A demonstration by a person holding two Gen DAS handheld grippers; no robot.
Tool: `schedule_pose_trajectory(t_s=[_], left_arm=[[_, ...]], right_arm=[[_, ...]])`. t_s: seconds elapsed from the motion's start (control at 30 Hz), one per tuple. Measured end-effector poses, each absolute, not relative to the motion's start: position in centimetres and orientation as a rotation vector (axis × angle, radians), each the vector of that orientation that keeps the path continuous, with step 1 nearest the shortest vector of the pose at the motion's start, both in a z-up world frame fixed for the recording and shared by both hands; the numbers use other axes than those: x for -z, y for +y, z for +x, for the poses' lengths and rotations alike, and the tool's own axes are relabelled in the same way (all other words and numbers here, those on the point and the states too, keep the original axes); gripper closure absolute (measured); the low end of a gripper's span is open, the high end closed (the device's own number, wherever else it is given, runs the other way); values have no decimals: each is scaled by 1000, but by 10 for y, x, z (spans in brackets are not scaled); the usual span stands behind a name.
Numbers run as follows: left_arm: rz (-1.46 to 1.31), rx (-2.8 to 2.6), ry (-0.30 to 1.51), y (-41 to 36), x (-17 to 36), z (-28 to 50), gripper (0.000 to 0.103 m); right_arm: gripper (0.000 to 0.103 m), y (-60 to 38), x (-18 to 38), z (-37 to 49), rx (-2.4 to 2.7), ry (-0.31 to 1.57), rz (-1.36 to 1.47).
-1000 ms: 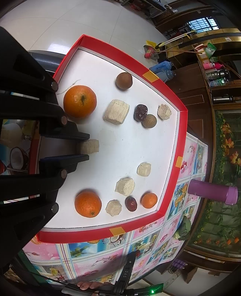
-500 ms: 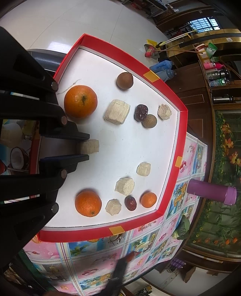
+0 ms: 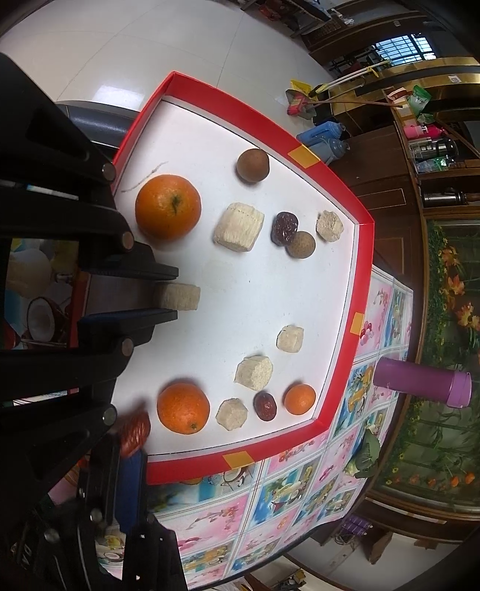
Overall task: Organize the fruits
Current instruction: 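Carry the date into the tray with the right tool while the left tool releases the chunk there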
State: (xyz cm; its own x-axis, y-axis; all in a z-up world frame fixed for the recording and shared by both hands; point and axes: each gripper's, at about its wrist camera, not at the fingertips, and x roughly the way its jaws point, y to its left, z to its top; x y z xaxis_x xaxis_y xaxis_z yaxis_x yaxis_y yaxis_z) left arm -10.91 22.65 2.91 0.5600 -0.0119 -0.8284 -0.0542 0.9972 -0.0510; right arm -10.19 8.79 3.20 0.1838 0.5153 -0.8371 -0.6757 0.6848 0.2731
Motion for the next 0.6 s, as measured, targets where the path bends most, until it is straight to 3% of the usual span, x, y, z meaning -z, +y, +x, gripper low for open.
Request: schedule_pose_trajectory(t_s=[0.4, 0.6], left_arm=[[-81, -52, 988, 230, -30, -107, 86], [-80, -77, 970, 230, -38, -113, 70]], right_arm=[[85, 100, -17, -92, -791, 1174, -205], [85, 94, -27, -98, -809, 1167, -233]])
